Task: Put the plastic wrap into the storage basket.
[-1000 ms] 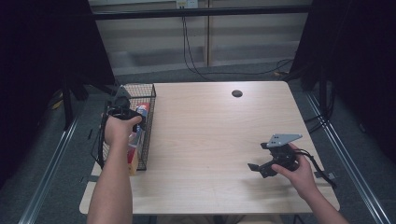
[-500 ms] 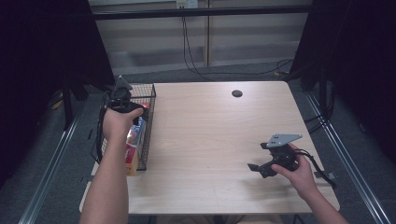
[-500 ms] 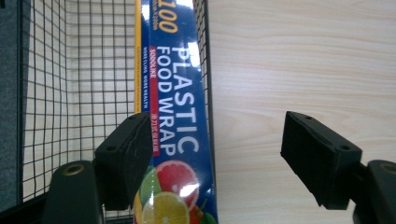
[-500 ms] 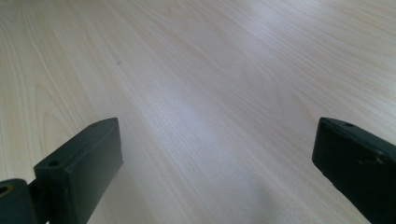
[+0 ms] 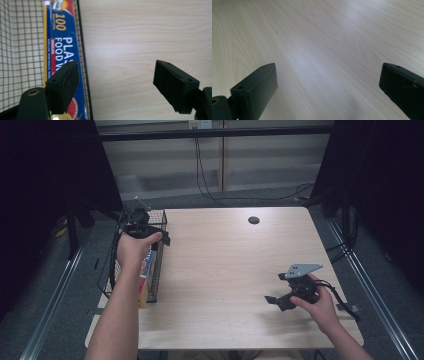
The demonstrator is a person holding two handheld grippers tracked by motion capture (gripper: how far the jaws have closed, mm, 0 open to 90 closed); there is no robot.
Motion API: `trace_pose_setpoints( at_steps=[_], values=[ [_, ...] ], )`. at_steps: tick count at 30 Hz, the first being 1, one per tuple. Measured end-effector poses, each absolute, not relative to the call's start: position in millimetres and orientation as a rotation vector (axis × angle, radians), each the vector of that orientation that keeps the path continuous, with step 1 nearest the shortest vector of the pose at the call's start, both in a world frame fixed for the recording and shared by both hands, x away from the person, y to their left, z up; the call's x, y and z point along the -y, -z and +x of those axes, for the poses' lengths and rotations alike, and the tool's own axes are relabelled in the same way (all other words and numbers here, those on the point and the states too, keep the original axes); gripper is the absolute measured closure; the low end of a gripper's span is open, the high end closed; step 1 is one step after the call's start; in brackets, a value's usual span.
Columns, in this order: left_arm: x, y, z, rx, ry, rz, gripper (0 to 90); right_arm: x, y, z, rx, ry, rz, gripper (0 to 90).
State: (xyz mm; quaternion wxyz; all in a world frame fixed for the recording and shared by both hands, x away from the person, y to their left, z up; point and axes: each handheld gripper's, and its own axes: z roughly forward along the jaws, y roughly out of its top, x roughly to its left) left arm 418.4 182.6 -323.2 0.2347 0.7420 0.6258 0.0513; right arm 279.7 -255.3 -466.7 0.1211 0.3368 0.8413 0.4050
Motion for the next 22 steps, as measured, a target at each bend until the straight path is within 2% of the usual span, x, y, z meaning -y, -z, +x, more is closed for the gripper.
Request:
trace_pose_setpoints(
  at_steps=[11, 22],
  values=[
    [-154, 316, 410, -1.566, -0.135, 2.07, 18.8, 253, 467, 280, -2.464, -1.179, 0.978, 1.3],
    [-134, 320, 406, -1.485, -0.134, 2.084, 14.4, 254, 467, 279, -2.465, -1.171, 0.975, 1.3]
  ],
)
